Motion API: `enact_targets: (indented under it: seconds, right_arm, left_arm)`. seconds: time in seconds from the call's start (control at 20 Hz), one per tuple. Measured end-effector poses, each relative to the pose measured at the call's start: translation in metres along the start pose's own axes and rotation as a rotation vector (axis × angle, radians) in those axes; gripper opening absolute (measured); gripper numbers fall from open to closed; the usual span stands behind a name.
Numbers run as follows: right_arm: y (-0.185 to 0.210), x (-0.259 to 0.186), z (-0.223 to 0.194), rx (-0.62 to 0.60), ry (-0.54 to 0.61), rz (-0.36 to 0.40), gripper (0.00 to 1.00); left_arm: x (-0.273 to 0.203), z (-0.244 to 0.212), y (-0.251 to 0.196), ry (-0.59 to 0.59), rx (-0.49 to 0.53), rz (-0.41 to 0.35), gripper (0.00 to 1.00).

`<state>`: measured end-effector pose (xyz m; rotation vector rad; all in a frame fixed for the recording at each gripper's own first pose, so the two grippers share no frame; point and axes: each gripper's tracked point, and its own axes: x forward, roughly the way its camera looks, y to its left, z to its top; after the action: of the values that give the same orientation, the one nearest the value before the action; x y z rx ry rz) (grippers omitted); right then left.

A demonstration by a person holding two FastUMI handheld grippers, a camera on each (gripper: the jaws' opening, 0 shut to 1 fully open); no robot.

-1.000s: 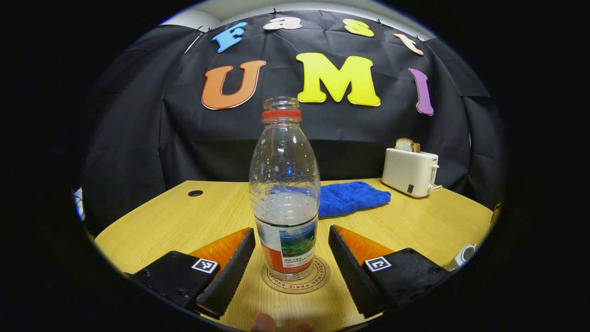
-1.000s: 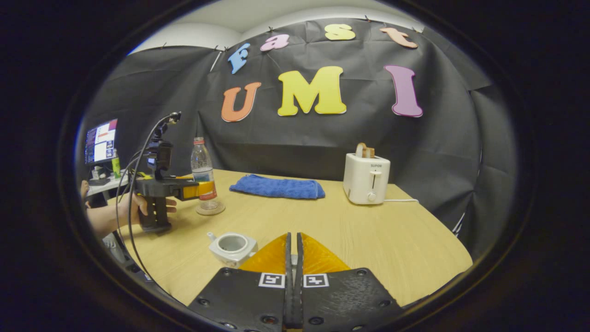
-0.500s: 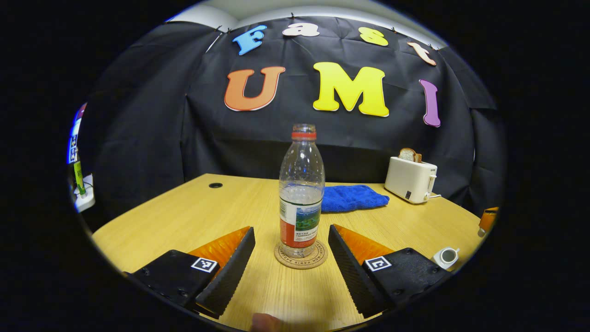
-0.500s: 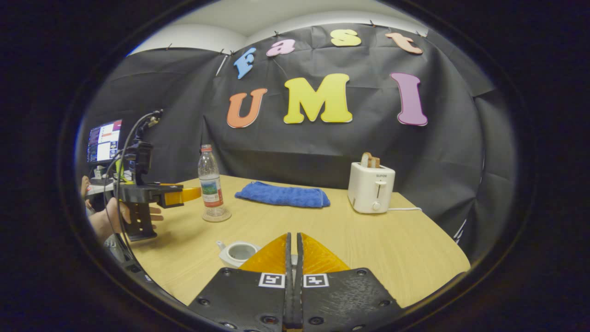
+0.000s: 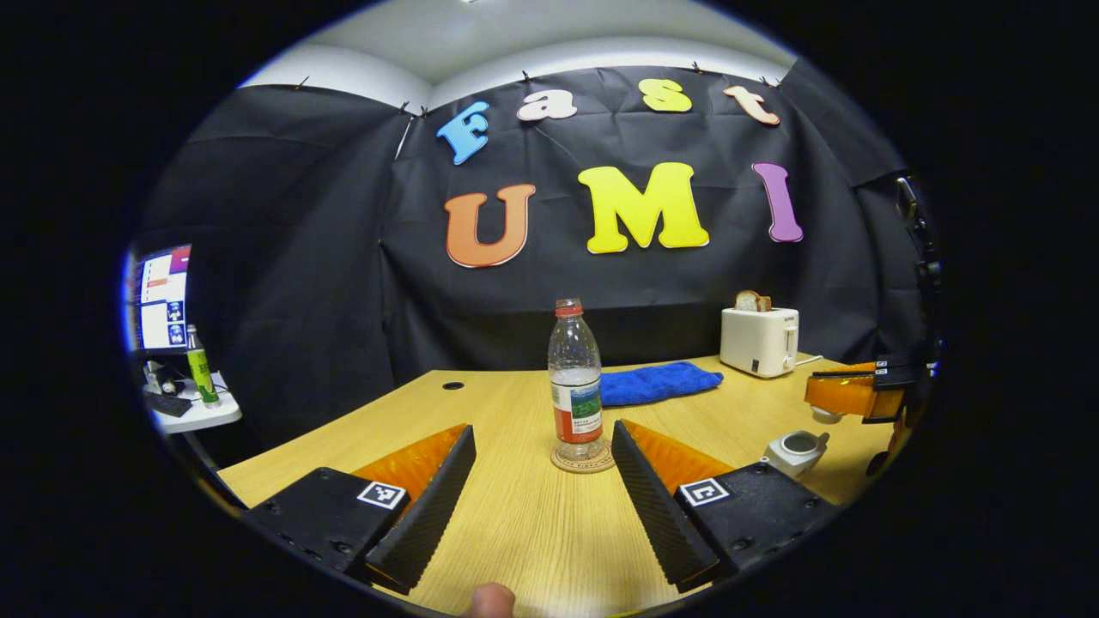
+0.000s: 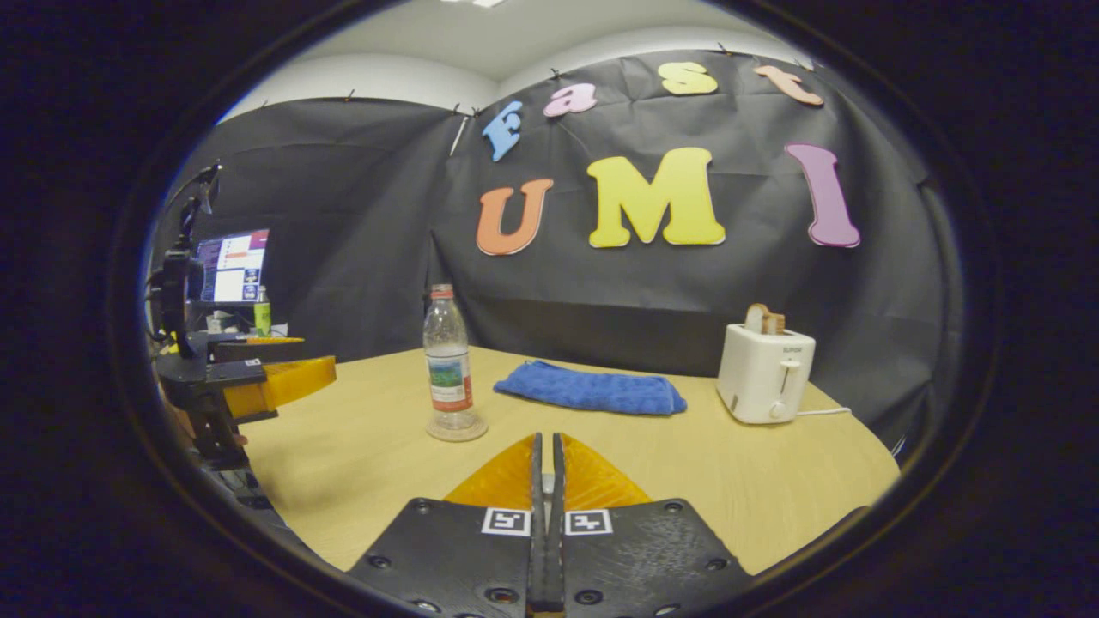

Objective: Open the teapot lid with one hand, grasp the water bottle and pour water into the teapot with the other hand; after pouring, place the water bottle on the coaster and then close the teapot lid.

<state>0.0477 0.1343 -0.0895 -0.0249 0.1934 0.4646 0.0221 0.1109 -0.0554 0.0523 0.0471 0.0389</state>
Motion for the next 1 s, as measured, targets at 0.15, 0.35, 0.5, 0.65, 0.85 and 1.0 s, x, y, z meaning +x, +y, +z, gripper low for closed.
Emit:
enact_targets:
  seconds: [0.15,0.35,0.5,0.65,0.85,1.0]
  right_arm:
    - [0.01,0.009,-0.006,-0.024,0.004,0.017,0.0]
    - [0.011,0.015,-0.013,-0.032,0.014,0.015,0.0]
    - [0.007,0.018,-0.018,-0.026,0.022,0.002,0.0]
    - [0.007,0.019,-0.026,-0.009,0.031,0.005,0.0]
    - [0.005,0.021,-0.034,-0.004,0.043,0.002,0.0]
    - [0.005,0.02,-0.037,0.003,0.045,0.005,0.0]
  left_arm:
    - [-0.01,-0.007,0.009,0.003,0.015,0.03,1.0]
    - [-0.015,-0.008,0.016,0.009,0.002,0.046,1.0]
    - [-0.014,-0.005,0.02,0.001,0.013,0.056,0.99]
    - [-0.014,-0.003,0.018,0.0,0.014,0.054,1.0]
    - [-0.015,0.001,0.013,-0.003,0.022,0.045,1.0]
    - [-0.015,0.009,0.007,-0.015,0.032,0.037,0.99]
